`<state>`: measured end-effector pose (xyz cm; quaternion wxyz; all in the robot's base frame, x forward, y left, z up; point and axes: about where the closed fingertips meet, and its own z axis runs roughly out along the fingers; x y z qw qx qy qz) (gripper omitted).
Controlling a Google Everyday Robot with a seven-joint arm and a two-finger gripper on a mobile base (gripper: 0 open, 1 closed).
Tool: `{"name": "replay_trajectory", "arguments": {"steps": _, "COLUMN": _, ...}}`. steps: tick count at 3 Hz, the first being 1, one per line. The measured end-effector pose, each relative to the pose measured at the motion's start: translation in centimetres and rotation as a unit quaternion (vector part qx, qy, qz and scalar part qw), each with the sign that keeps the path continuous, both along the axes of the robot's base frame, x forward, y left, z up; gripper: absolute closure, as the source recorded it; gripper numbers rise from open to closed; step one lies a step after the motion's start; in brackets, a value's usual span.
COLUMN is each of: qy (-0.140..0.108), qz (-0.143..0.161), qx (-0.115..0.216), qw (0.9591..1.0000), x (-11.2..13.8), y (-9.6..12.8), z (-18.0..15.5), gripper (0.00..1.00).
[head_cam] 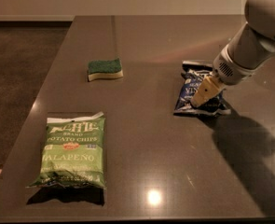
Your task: Move blue chip bag near green jalapeno chip bag
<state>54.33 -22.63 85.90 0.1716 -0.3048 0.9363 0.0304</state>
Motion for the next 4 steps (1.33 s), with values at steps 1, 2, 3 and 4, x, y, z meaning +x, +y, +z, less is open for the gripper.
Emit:
{"name": "replay_trajectory", "arguments": {"steps": 1, "qy": -0.005, "qz": 0.012, "qx": -0.002, "qw": 0.9999, "x": -0.4, "y": 0.5, "z": 0.8, "gripper": 0.72}}
{"name": "replay_trajectory", "arguments": {"steps": 2, "qy": -0.025, "qz": 0.056, "qx": -0.010, "qw": 0.9981, "x": -1.5, "y": 2.8, "z": 3.4, "gripper": 0.95}}
{"name": "replay_trajectory", "arguments": {"steps": 3, "qy": -0.028, "qz": 0.124, "qx": -0.006, "qw": 0.9919, "x": -3.3, "y": 5.6, "z": 5.9, "gripper": 1.00}}
{"name": "replay_trajectory", "arguments": {"steps": 4, "qy": -0.014, "qz": 0.216, "qx": 0.004, "qw": 0.9762, "x": -5.9, "y": 8.5, "z": 7.4, "gripper": 1.00}}
